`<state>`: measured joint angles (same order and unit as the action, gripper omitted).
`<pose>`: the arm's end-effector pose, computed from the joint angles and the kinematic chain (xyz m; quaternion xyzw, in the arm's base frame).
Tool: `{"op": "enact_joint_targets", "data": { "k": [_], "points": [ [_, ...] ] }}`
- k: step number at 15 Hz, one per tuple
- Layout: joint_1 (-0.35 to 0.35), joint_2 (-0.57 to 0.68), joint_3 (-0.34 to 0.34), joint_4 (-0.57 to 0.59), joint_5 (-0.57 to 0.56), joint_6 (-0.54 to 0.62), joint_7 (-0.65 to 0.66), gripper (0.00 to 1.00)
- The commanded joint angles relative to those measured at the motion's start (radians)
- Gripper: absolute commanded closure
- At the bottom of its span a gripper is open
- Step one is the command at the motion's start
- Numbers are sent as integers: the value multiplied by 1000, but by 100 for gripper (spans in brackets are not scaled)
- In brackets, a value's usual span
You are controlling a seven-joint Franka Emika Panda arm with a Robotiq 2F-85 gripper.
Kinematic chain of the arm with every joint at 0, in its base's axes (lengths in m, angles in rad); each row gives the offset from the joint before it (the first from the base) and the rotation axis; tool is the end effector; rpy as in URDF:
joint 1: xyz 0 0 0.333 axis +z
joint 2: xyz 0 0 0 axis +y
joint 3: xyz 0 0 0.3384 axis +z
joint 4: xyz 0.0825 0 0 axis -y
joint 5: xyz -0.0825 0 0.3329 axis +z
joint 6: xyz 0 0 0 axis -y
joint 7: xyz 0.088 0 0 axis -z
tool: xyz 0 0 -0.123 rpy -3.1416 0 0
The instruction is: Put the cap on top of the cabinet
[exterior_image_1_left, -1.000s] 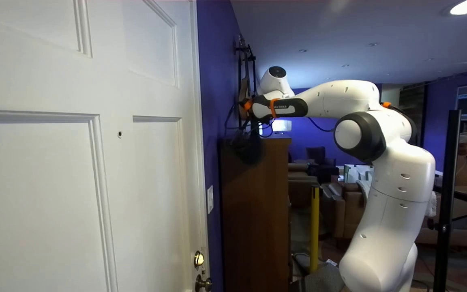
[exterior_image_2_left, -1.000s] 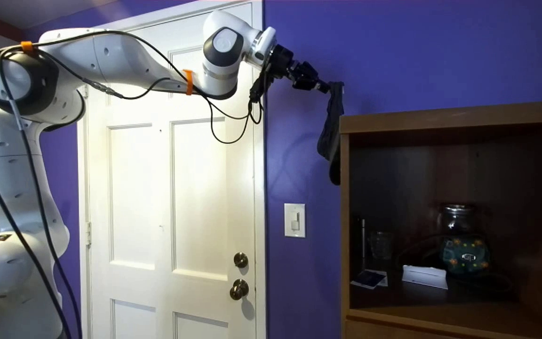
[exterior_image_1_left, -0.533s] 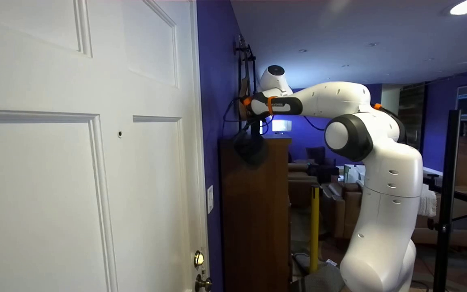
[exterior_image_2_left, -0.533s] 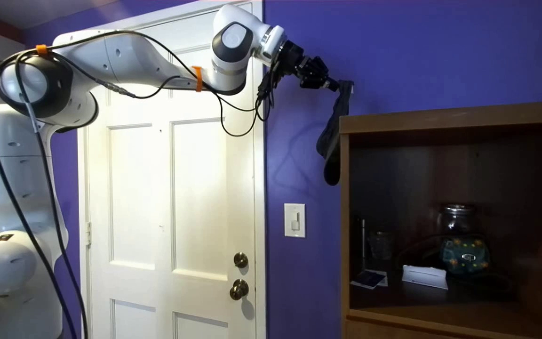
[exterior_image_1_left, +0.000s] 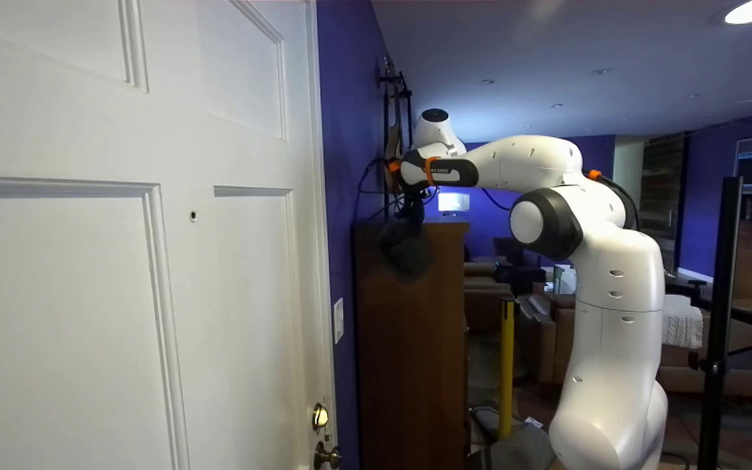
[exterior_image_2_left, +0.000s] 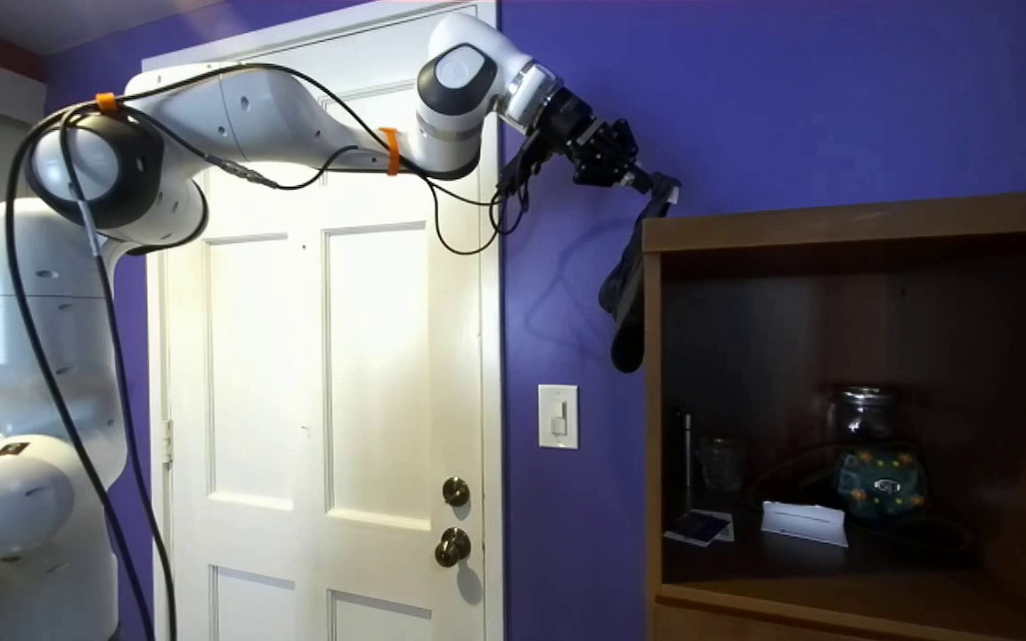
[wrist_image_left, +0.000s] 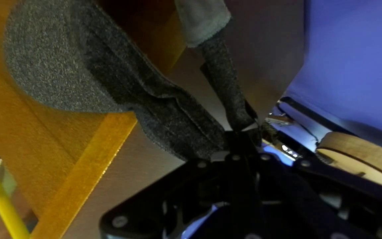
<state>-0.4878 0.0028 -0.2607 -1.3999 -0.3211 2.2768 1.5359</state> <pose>0.3941 -0.3813 0.7987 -0.4104 0.7957 -0.4451 0.0177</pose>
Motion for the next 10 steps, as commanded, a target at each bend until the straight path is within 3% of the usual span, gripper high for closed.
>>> {"op": "enact_joint_targets", "data": {
  "k": [1, 7, 10],
  "points": [
    [38, 145, -66, 201, 52, -140, 141, 99],
    [7, 322, -124, 470, 244, -314, 309, 99],
    [-58, 397, -127, 606, 330, -401, 392, 99]
  ]
}}
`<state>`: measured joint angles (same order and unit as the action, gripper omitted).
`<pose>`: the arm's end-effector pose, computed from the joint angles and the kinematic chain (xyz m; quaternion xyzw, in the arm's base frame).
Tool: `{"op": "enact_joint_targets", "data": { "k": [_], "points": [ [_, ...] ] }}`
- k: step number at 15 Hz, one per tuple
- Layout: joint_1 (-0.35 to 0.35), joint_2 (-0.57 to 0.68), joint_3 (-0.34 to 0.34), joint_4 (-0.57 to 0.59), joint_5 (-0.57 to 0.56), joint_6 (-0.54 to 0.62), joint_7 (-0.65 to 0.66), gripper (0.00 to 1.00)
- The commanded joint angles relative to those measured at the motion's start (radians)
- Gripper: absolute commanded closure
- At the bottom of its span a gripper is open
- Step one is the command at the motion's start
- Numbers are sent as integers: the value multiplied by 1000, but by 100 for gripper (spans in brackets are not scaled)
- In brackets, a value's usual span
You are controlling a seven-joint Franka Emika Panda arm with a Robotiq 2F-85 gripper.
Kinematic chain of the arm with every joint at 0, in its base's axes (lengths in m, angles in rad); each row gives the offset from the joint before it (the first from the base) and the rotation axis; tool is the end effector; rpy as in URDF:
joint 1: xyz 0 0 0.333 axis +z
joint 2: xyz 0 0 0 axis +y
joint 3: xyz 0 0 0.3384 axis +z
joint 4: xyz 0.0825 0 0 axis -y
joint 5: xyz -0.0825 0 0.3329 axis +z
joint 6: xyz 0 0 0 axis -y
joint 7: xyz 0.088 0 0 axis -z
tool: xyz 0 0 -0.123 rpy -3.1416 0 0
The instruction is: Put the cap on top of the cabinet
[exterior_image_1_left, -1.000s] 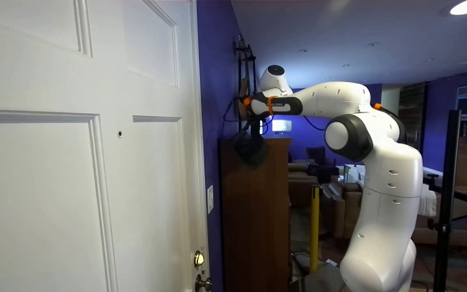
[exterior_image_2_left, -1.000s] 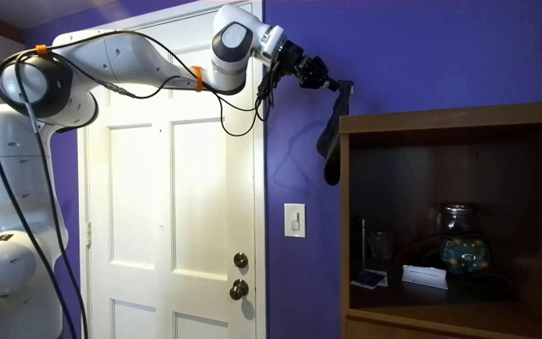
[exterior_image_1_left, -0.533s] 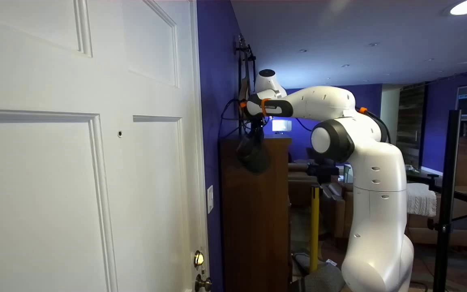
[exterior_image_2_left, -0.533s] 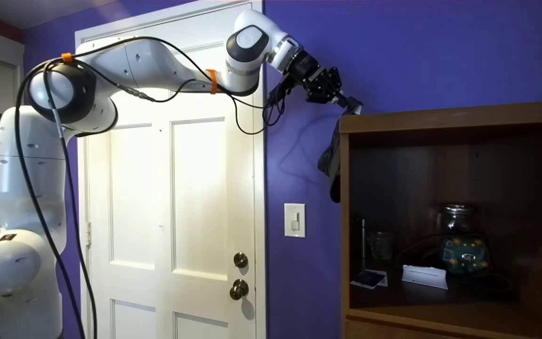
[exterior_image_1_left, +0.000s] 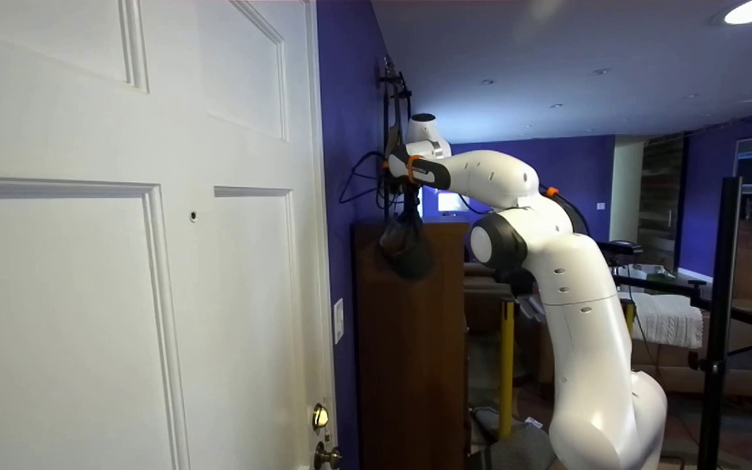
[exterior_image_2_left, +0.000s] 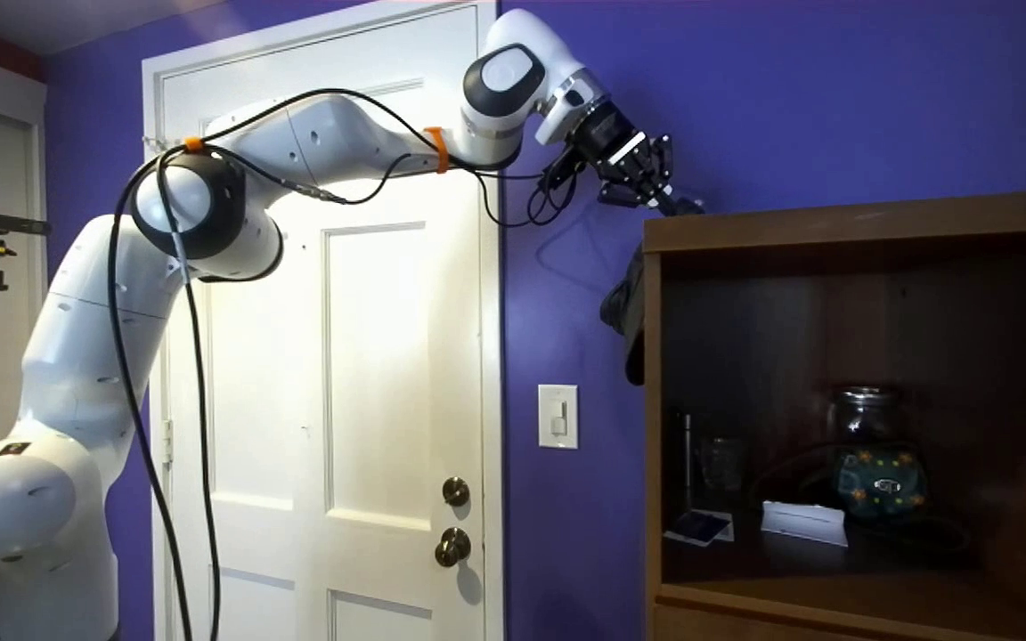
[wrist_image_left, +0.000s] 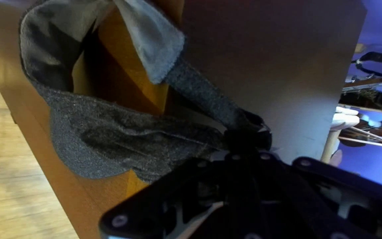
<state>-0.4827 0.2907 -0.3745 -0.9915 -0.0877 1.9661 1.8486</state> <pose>0.4350 -0.4282 0.7780 -0.2280 0.9063 -0.3457 0.0840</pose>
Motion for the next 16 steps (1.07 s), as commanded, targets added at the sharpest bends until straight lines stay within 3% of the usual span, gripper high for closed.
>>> {"op": "enact_joint_targets", "data": {
  "k": [1, 7, 12, 16],
  "points": [
    [-87, 133, -13, 240, 126, -105, 109, 99],
    [-221, 220, 41, 375, 283, 128, 130, 99],
    [-261, 313, 55, 467, 247, 328, 221, 99],
    [-267, 358, 50, 507, 199, 325, 233, 99]
  ]
}}
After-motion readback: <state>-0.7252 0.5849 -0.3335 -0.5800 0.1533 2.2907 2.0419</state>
